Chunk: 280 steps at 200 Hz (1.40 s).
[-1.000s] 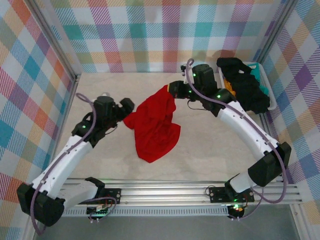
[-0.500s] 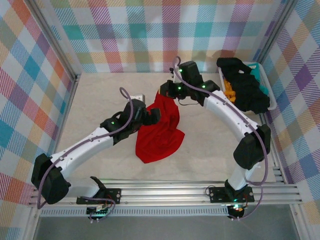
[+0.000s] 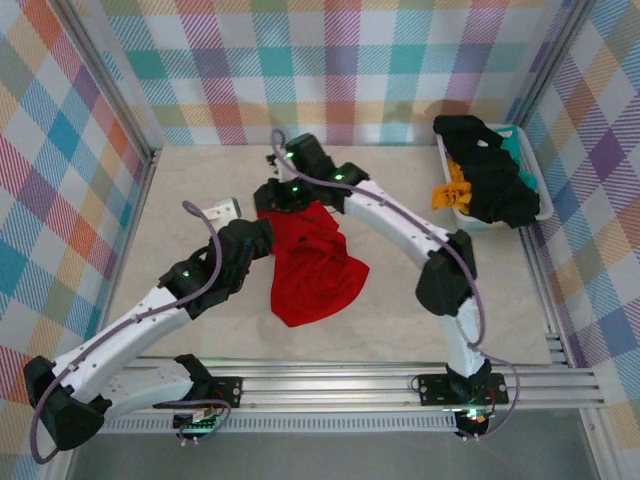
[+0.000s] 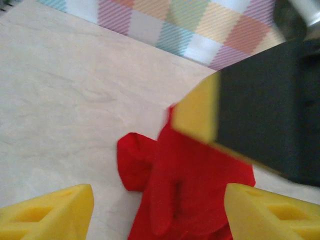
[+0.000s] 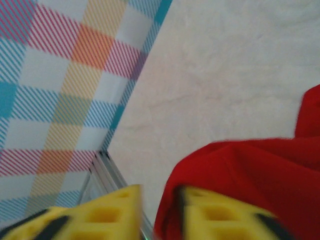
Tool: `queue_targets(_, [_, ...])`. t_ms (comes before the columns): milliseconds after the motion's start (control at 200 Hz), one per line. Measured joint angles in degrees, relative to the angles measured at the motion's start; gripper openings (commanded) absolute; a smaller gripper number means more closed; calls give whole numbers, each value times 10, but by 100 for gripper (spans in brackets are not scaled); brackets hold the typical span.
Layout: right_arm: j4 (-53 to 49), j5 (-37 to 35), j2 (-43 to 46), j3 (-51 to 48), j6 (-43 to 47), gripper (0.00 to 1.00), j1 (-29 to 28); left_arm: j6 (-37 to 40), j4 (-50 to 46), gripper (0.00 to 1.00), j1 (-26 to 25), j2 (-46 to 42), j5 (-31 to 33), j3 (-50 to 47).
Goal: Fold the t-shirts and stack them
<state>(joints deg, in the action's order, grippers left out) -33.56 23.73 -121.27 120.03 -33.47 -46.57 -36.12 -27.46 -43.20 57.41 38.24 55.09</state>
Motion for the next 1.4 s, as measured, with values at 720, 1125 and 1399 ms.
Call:
queue_targets(720, [45,-166,335,-652,-194,69,150,272,-45,99,-20,455,-69,211])
queue_targets(1125, [148,-114,221,-655,-303,39,147,412,11,0,-28,578,-16,267])
queue_targets(1399, [169,-115,201,-644,-320,0,151,407,18,0,-21,538,4,268])
